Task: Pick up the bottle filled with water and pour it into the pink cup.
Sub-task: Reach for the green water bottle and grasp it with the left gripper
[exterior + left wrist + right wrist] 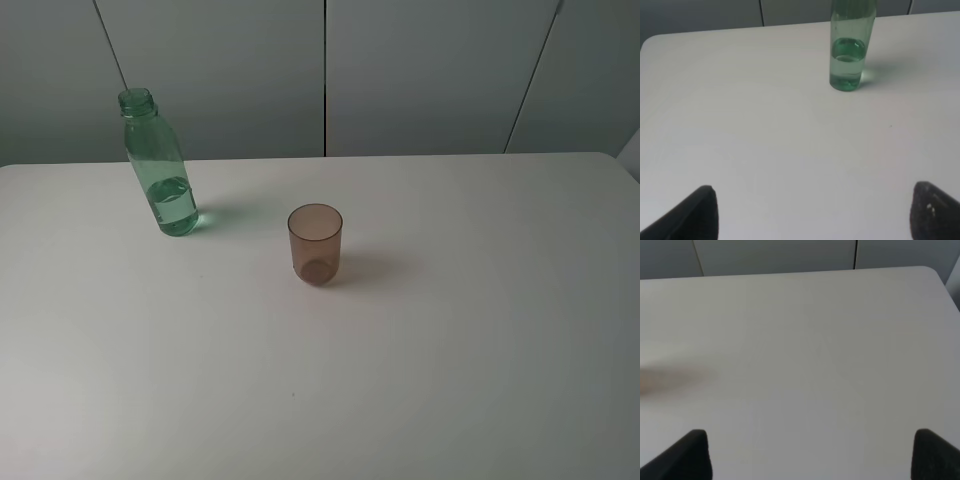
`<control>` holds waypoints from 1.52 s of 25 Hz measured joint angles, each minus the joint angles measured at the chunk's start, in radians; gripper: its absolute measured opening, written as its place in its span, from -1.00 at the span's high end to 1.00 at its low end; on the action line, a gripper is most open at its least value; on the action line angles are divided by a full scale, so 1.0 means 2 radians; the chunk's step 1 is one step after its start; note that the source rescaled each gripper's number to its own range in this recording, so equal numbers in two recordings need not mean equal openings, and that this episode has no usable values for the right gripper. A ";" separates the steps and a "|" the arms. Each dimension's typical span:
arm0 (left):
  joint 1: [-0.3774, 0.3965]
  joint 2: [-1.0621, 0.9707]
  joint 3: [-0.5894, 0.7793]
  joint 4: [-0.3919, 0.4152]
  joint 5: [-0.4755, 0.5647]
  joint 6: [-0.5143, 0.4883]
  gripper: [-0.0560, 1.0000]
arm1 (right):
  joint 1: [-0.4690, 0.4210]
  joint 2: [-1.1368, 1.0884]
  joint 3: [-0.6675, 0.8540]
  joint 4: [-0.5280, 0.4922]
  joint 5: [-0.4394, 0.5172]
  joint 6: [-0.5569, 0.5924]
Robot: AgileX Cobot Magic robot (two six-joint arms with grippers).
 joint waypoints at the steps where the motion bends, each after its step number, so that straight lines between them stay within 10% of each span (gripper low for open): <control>1: 0.000 0.023 -0.012 -0.002 -0.005 0.000 -0.92 | 0.000 0.000 0.000 0.000 0.000 0.000; 14: 0.000 0.271 -0.033 -0.044 -0.210 0.002 -0.92 | 0.000 0.000 0.000 0.000 0.000 0.000; 23: 0.000 0.418 0.034 -0.044 -0.462 0.002 -0.92 | 0.000 0.000 0.000 0.000 0.000 0.000; 38: 0.000 0.575 0.105 0.054 -0.737 0.002 -0.92 | 0.000 0.000 0.000 0.000 0.000 0.000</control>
